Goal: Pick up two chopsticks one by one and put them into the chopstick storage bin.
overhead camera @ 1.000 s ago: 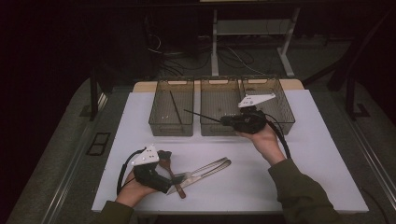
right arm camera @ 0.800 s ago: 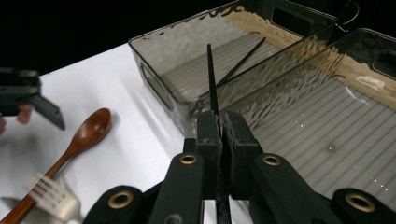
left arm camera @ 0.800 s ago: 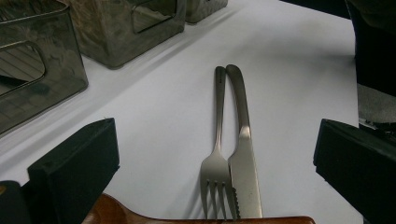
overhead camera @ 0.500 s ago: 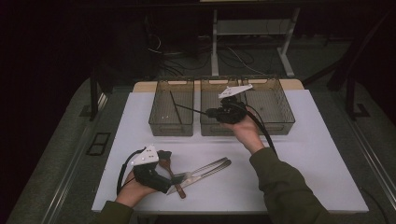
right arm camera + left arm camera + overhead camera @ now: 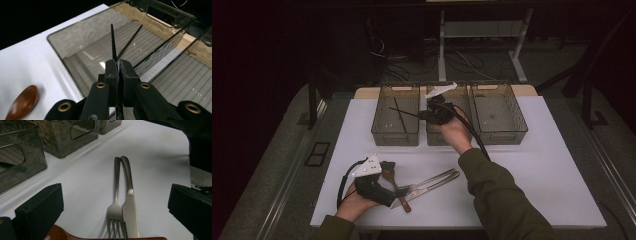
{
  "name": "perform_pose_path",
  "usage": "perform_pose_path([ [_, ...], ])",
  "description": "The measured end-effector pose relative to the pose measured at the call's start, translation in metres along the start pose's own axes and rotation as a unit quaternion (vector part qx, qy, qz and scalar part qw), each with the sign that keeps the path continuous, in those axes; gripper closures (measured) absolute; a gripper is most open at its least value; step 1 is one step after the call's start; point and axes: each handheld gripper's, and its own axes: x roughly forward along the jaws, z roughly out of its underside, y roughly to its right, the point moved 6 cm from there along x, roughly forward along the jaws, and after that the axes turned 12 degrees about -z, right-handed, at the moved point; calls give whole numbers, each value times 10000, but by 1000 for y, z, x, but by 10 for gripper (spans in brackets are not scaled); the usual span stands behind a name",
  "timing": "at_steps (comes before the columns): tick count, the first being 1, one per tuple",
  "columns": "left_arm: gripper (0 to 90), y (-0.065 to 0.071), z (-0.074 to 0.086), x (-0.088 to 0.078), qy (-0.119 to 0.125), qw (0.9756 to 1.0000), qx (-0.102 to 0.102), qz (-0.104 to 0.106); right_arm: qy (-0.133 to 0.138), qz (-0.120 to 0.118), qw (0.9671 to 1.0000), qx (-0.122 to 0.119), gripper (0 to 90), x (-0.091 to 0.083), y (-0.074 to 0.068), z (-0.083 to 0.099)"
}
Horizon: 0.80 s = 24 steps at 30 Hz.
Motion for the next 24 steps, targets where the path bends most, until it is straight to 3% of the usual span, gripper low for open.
perform_pose_path([
  [13,0,1,-1,0,-1,10000,-24,32,-263,285,9991,146,849,47,13,-11],
  [24,0,1,-1,0,14,10000,-27,55,-378,290,9987,202,846,71,11,-18],
])
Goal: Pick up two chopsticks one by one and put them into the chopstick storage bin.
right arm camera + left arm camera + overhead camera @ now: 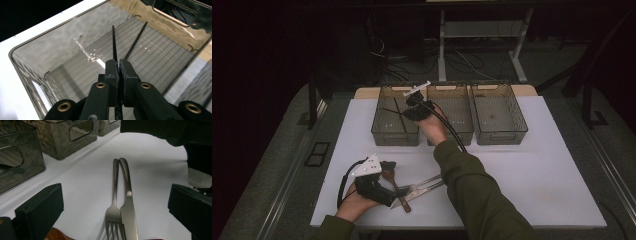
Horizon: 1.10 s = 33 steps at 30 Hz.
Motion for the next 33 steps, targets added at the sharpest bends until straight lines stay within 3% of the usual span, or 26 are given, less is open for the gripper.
perform_pose_path([
  [4,0,0,0,0,8,10000,-3,5,16,-14,10000,-43,821,3,-3,-2],
  [14,0,0,0,0,9,10000,-5,-1,118,-327,9994,35,567,-6,-6,-3],
  [17,0,-1,0,0,7,10000,26,-3,243,-375,9990,-87,446,-14,-10,-4],
  [26,0,0,1,0,-16,10000,54,-14,239,-588,9977,-216,330,-39,-20,7],
  [27,0,-1,1,0,-16,10000,62,-19,253,-536,9980,-227,274,-43,-20,9],
  [28,0,-1,1,0,-20,10000,64,-24,281,-443,9984,-222,276,-47,-19,11],
  [33,0,-1,2,0,-44,10000,55,-37,328,-635,9971,-264,274,-69,-22,23],
])
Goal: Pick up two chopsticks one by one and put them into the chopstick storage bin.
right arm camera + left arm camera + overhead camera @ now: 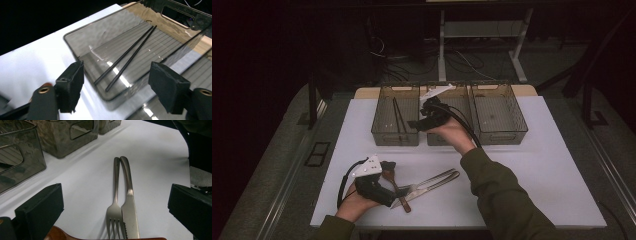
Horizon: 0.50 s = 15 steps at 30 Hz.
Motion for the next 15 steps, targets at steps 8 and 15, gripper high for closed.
perform_pose_path([
  [8,0,-3,1,-2,19,10000,-91,-33,102,20,9999,-78,202,-35,-4,20],
  [15,0,-2,0,-1,27,10000,-85,-30,293,-93,9993,-188,186,-64,-9,48],
])
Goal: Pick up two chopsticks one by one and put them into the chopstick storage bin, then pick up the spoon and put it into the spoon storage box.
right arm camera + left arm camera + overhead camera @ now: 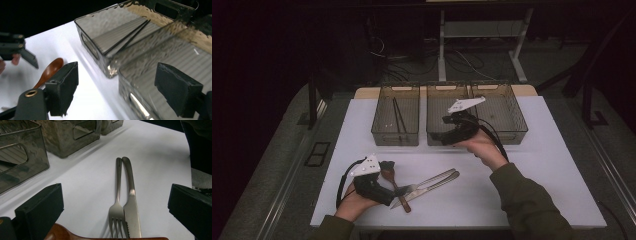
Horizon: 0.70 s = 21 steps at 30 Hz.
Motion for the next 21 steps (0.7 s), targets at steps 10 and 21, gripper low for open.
perform_pose_path([
  [10,0,2,0,0,-27,10000,34,-36,209,15,9996,167,178,-42,-1,40],
  [21,0,-2,2,-1,-83,9999,-27,-92,481,328,9974,417,147,-84,9,84],
])
